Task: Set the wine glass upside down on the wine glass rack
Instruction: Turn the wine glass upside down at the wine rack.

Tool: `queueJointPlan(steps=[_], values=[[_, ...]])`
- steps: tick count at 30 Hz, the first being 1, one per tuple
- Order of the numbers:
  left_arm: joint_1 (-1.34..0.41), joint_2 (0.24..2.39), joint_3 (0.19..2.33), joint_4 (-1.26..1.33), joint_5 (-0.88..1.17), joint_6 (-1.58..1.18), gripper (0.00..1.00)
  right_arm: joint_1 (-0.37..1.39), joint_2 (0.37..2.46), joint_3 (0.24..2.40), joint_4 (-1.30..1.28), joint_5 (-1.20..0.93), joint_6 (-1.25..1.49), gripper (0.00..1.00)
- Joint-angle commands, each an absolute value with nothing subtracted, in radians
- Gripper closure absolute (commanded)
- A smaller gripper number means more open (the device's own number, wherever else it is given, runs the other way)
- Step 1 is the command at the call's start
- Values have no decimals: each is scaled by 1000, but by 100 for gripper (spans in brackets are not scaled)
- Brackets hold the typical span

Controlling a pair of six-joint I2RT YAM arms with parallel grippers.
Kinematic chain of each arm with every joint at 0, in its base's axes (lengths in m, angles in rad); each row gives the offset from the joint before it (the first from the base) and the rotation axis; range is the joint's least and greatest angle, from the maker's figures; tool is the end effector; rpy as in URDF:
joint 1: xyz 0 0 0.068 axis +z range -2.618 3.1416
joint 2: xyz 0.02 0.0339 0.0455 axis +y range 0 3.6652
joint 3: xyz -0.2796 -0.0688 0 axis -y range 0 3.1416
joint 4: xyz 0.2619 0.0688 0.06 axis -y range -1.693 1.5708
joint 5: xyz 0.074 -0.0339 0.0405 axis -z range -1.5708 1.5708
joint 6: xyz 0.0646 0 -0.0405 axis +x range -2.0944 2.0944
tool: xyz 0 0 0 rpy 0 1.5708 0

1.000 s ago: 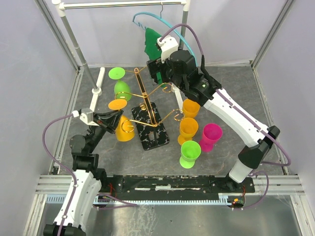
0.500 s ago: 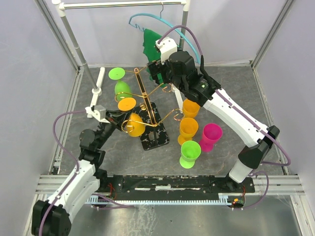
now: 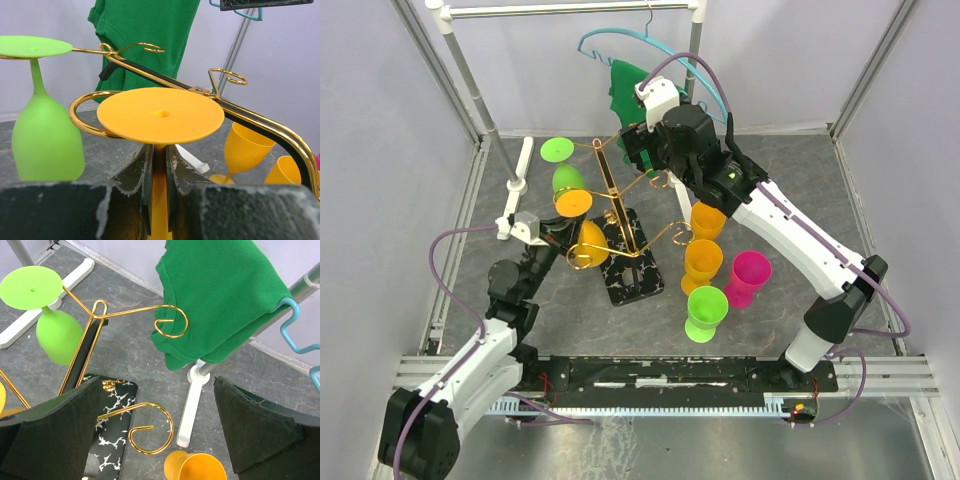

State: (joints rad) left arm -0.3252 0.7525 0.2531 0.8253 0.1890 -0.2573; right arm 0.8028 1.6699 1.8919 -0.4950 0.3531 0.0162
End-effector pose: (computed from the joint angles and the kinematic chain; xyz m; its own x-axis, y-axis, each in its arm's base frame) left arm 0.1901 -0.0769 0.2759 0.1706 -0.3213 -0.9315 0.5438 0.8190 -0.1829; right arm 0.3075 0.2863 0.4716 -0.1945 -0.1795 -0.9643 -0.4405 0.8944 -0.0776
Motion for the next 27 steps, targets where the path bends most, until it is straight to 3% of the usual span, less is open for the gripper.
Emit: queueJointPlan(steps=[1,15,27], values=[[-325,770,266,887,58,-174,97,802,1641,1893,-464,369,0,0],[-325,942,323,1014,17,-163,97,801,1641,1887,-460,368,-2,0],[-324,793,252,931,-191,-77,97,801,1645,1876,-458,363,-6,0]])
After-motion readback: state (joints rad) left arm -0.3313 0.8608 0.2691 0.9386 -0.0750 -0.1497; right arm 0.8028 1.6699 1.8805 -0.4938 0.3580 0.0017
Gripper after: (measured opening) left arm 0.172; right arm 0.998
